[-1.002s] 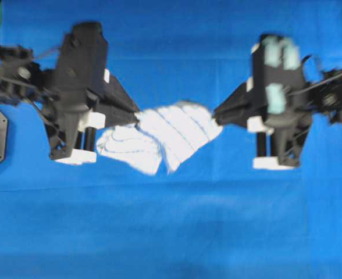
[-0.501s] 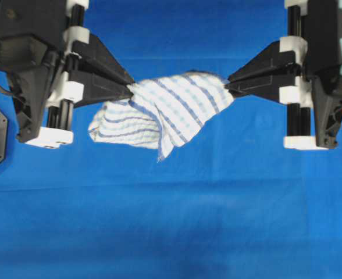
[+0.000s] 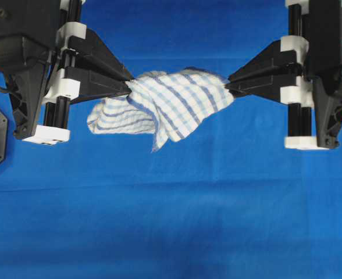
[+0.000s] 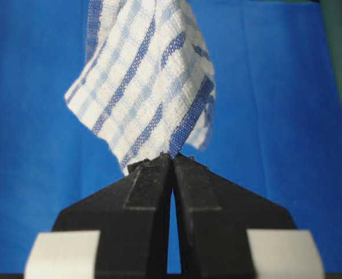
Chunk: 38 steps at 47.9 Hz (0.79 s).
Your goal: Lift the towel with both arms.
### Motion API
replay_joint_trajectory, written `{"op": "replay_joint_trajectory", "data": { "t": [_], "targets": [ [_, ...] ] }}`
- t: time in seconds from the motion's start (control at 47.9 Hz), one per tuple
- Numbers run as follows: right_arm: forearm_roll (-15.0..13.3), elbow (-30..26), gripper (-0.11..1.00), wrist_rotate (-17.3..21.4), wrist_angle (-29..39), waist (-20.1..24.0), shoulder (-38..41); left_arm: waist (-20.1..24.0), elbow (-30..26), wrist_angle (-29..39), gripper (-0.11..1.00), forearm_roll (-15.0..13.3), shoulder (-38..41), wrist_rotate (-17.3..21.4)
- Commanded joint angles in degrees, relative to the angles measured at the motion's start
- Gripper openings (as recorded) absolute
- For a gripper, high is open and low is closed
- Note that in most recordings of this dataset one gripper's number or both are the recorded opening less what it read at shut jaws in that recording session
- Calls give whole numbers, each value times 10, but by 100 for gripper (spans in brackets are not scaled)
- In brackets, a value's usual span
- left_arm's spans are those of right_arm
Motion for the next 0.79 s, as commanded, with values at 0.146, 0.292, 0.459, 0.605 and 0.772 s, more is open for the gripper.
{"op": "replay_joint_trajectory", "data": {
  "t": [0.146,0.292,0.459,0.605,0.772],
  "targets": [
    [-3,-14,4,-4,-2,-5,-11,7,-10,-18,14,2,-4,21],
    [-23,-13,48,-2,4,-10,-11,14,-5,-18,54,1,-9,19],
    [-44,-11,69,4,21,-9,-11,16,8,-18,92,1,-18,18],
    [-40,-3,69,11,26,-7,-8,14,31,-18,93,-2,-20,18],
    [-27,26,69,29,23,1,4,6,73,-22,92,-4,-18,17]
  ]
}}
